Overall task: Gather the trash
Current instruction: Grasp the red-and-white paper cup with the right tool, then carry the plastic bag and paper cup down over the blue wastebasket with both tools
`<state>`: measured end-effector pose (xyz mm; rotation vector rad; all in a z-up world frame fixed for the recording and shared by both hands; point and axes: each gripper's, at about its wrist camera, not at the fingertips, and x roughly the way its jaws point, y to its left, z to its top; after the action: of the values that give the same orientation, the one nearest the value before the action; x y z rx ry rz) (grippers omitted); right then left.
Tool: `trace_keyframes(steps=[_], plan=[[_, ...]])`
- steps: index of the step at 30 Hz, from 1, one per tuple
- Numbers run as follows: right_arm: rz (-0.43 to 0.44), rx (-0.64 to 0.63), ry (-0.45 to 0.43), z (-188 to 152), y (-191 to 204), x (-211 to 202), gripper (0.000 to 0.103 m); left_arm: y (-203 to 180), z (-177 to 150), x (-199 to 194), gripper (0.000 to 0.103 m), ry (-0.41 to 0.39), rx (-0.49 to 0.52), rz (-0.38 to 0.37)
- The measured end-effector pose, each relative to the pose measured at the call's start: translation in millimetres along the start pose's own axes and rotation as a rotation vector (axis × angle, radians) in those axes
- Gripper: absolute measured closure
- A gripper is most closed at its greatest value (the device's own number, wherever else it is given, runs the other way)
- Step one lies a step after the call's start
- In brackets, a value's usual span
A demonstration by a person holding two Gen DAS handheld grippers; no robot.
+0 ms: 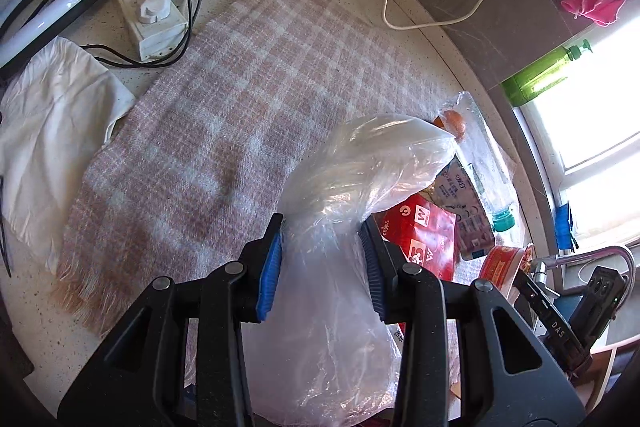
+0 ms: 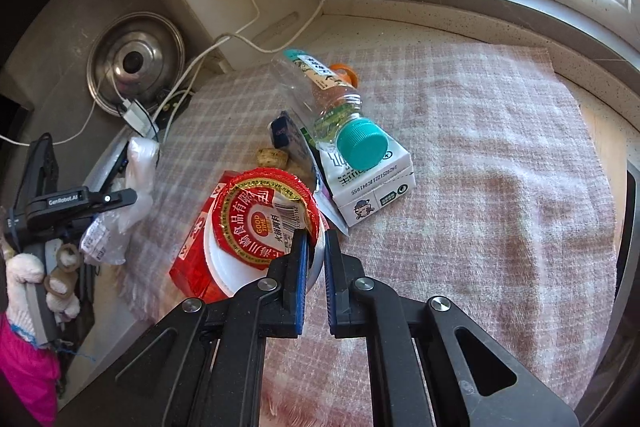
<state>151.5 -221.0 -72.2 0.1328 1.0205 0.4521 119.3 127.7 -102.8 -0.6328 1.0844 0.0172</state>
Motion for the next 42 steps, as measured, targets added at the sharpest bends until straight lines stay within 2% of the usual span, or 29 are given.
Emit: trace_keyframes(steps=[9, 19, 35, 42], plan=[[0.03, -0.008, -0.041, -4, 13, -26, 0.097, 8, -28, -26, 0.066, -0.005, -0.005, -0.027], [0.086, -0.036, -0.013, -29, 40, -37, 0.097, 14, -68, -42, 0.066, 0.014, 0.021, -0.033], [0.115, -0.112, 0.111, -101, 94, -25, 0.097, 57, -148, -42, 0.066, 0.106, -0.004, -0.017], [0.102, -0.143, 0.185, -139, 111, -6, 0.097, 74, -182, -27, 0.066, 0.159, 0.005, 0.027]])
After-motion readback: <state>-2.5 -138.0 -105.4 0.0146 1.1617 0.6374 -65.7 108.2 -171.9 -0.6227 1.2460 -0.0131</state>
